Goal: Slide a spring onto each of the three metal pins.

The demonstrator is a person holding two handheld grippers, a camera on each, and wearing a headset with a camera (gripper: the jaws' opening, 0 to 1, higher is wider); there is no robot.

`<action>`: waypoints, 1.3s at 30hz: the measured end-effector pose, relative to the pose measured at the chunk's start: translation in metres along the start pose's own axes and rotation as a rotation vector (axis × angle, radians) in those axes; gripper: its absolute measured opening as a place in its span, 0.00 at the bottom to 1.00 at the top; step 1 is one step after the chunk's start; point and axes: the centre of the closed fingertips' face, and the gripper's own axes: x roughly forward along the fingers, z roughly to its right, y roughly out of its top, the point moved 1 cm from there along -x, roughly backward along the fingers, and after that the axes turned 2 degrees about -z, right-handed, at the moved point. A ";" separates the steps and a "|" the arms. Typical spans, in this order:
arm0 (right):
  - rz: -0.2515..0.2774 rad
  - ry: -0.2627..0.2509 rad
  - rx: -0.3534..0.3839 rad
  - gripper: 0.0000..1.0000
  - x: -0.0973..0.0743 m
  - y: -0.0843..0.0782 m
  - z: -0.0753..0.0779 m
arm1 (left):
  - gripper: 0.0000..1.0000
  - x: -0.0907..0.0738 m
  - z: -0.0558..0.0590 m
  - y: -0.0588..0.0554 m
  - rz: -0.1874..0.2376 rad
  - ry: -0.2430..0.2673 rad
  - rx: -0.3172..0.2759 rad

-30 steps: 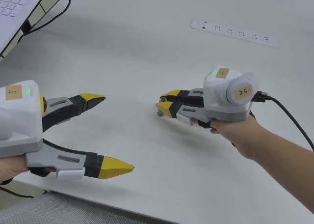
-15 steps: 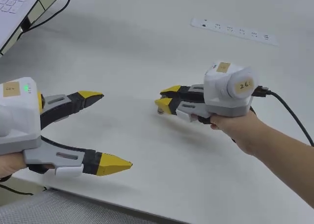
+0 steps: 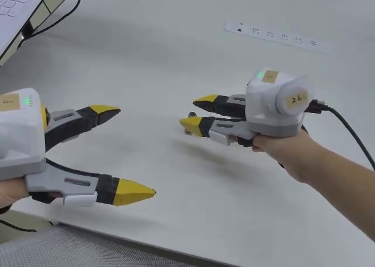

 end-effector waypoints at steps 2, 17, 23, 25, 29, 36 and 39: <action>0.011 -0.008 0.003 0.34 -0.003 0.002 0.001 | 0.98 0.001 0.000 0.002 0.002 0.000 0.000; 0.087 -0.040 0.074 0.54 -0.028 0.009 -0.002 | 0.98 0.009 -0.001 0.024 0.021 0.017 0.032; 0.110 -0.069 0.103 0.68 -0.045 0.007 -0.006 | 0.98 0.015 0.002 0.029 0.021 0.016 0.045; 0.103 -0.082 0.108 0.74 -0.054 0.003 -0.007 | 0.98 0.016 0.003 0.032 0.021 0.015 0.054; 0.097 -0.117 0.133 0.82 -0.077 -0.003 -0.009 | 0.98 0.020 0.004 0.040 0.031 0.012 0.067; 0.097 -0.216 0.171 0.94 -0.126 -0.016 -0.009 | 0.98 0.026 0.010 0.048 0.035 -0.011 0.089; 0.089 -0.254 0.180 0.98 -0.142 -0.019 -0.011 | 0.98 0.026 0.014 0.050 0.037 -0.019 0.098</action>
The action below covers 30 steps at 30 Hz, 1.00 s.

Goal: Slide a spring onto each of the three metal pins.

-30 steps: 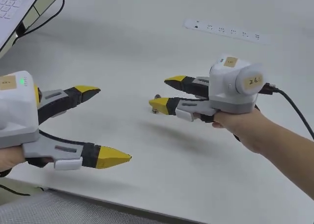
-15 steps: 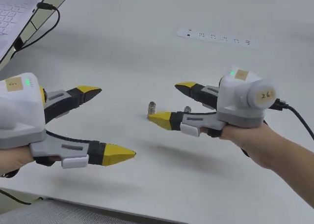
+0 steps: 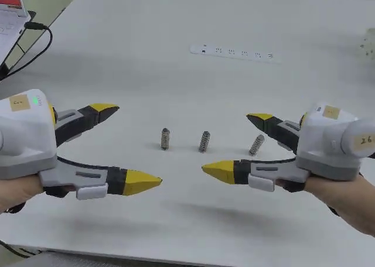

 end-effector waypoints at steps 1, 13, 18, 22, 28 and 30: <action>0.002 -0.018 -0.002 1.00 -0.007 0.000 0.000 | 0.98 0.000 0.001 0.000 0.002 -0.001 -0.001; -0.016 -0.098 0.047 1.00 -0.056 -0.012 0.002 | 0.98 -0.008 0.006 0.003 0.010 0.034 -0.037; -0.006 -0.111 0.061 0.99 -0.066 -0.019 0.014 | 0.98 -0.002 0.014 -0.001 -0.029 0.022 -0.018; -0.021 -0.094 0.055 0.99 -0.065 -0.023 0.016 | 0.98 -0.004 0.015 0.004 -0.028 0.037 -0.032; -0.030 -0.082 0.057 1.00 -0.062 -0.024 0.015 | 0.98 -0.007 0.008 0.003 -0.045 0.054 -0.036; -0.034 -0.079 0.056 1.00 -0.061 -0.025 0.015 | 0.98 -0.008 0.006 0.004 -0.049 0.056 -0.039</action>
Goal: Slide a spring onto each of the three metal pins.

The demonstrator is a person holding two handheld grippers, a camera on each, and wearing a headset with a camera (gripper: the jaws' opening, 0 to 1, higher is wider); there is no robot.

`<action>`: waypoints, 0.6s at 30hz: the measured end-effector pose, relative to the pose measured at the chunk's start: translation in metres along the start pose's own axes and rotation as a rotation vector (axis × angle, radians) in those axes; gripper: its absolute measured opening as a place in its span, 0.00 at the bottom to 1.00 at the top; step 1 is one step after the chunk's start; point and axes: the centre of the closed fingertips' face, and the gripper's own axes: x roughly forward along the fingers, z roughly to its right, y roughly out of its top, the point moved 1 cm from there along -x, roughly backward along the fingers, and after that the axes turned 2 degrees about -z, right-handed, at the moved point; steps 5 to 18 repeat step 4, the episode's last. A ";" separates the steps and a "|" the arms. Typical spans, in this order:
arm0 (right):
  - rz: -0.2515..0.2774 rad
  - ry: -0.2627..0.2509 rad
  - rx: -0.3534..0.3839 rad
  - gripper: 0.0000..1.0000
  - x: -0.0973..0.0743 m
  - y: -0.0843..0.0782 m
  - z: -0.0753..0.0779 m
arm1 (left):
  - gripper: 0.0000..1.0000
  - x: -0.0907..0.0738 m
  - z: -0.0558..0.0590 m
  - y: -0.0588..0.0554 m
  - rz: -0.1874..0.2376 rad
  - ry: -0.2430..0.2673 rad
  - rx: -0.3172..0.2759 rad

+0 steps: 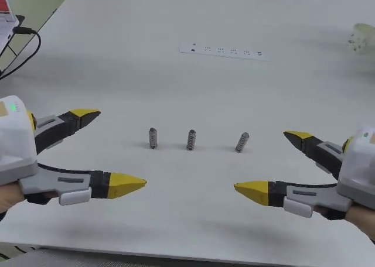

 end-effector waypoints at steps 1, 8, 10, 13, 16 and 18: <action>-0.010 0.000 0.003 1.00 0.001 -0.001 0.000 | 0.98 0.000 0.000 0.000 -0.001 0.000 0.001; -0.019 -0.003 -0.003 0.99 0.000 -0.001 0.002 | 0.98 -0.001 -0.003 -0.002 -0.008 0.007 0.001; -0.019 -0.003 -0.003 0.99 0.000 -0.001 0.002 | 0.98 -0.001 -0.003 -0.002 -0.008 0.007 0.001; -0.019 -0.003 -0.003 0.99 0.000 -0.001 0.002 | 0.98 -0.001 -0.003 -0.002 -0.008 0.007 0.001; -0.019 -0.003 -0.003 0.99 0.000 -0.001 0.002 | 0.98 -0.001 -0.003 -0.002 -0.008 0.007 0.001; -0.019 -0.003 -0.003 0.99 0.000 -0.001 0.002 | 0.98 -0.001 -0.003 -0.002 -0.008 0.007 0.001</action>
